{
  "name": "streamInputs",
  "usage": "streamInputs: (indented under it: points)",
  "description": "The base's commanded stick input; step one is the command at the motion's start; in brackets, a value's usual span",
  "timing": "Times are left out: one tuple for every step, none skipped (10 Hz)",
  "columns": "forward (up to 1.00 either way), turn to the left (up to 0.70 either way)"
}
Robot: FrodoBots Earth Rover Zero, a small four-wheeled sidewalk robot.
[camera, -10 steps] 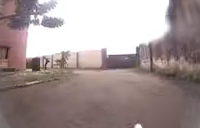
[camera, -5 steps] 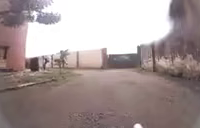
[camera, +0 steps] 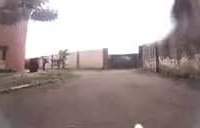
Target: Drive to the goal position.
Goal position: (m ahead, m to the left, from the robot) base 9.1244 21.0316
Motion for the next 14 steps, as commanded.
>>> streamInputs:
  points:
    - [0.7, 0.0]
    - [0.7, 0.0]
    - [0.7, 0.0]
    - [0.7, 0.0]
    - [0.7, 0.0]
    - [0.7, 0.0]
    - [0.7, 0.0]
    - [0.7, -0.01]
    - [0.7, -0.14]
    - [0.7, -0.25]
    - [0.7, -0.35]
    - [0.7, -0.23]
    - [0.7, 0.0]
    - [0.7, 0.0]
